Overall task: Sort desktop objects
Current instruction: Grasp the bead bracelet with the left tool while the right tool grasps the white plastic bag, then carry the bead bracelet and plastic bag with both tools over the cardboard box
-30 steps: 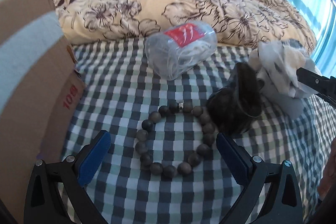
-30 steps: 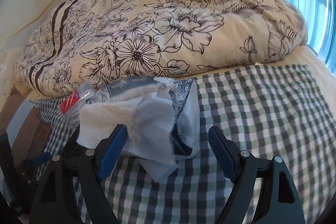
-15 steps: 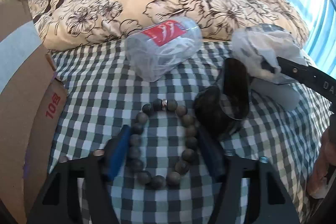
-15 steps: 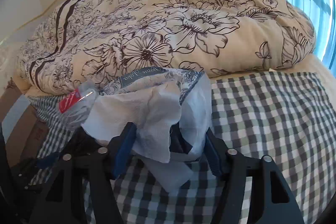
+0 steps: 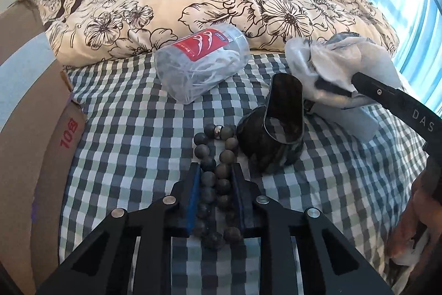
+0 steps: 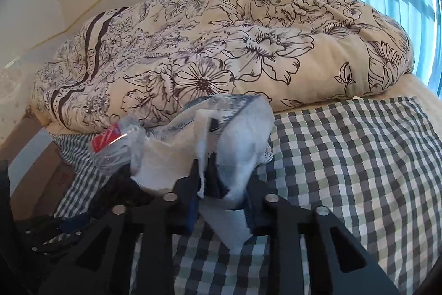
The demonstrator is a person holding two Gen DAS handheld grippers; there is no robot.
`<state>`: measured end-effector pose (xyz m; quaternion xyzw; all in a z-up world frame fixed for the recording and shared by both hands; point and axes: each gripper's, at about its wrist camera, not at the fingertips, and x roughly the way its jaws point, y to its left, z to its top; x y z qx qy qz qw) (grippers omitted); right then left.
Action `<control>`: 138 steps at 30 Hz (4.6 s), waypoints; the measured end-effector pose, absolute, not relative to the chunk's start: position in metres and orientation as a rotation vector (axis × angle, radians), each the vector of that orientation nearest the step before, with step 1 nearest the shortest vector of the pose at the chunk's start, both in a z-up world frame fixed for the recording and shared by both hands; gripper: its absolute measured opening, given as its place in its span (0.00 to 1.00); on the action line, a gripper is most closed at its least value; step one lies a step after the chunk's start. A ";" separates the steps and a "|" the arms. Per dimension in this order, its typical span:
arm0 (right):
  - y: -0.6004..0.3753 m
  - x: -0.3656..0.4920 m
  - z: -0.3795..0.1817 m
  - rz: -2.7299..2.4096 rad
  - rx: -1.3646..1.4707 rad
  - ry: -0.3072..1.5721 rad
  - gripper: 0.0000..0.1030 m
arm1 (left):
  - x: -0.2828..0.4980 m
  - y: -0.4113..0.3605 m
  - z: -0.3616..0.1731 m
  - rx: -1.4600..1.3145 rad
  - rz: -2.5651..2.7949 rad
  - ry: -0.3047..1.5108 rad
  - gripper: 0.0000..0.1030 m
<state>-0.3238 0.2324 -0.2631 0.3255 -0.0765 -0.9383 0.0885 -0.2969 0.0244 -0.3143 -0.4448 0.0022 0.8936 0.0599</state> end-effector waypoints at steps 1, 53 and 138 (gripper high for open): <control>0.232 -0.321 -0.261 -2.792 0.975 -0.226 0.20 | -0.294 0.024 -0.312 -1.347 2.704 0.006 0.21; 0.242 -0.193 -0.166 -2.832 0.787 -0.253 0.14 | -0.293 0.011 -0.318 -1.415 2.719 -0.055 0.10; 0.009 -0.010 0.037 -2.639 0.372 -0.052 0.14 | 0.015 -0.207 0.044 -0.526 3.241 -0.134 0.10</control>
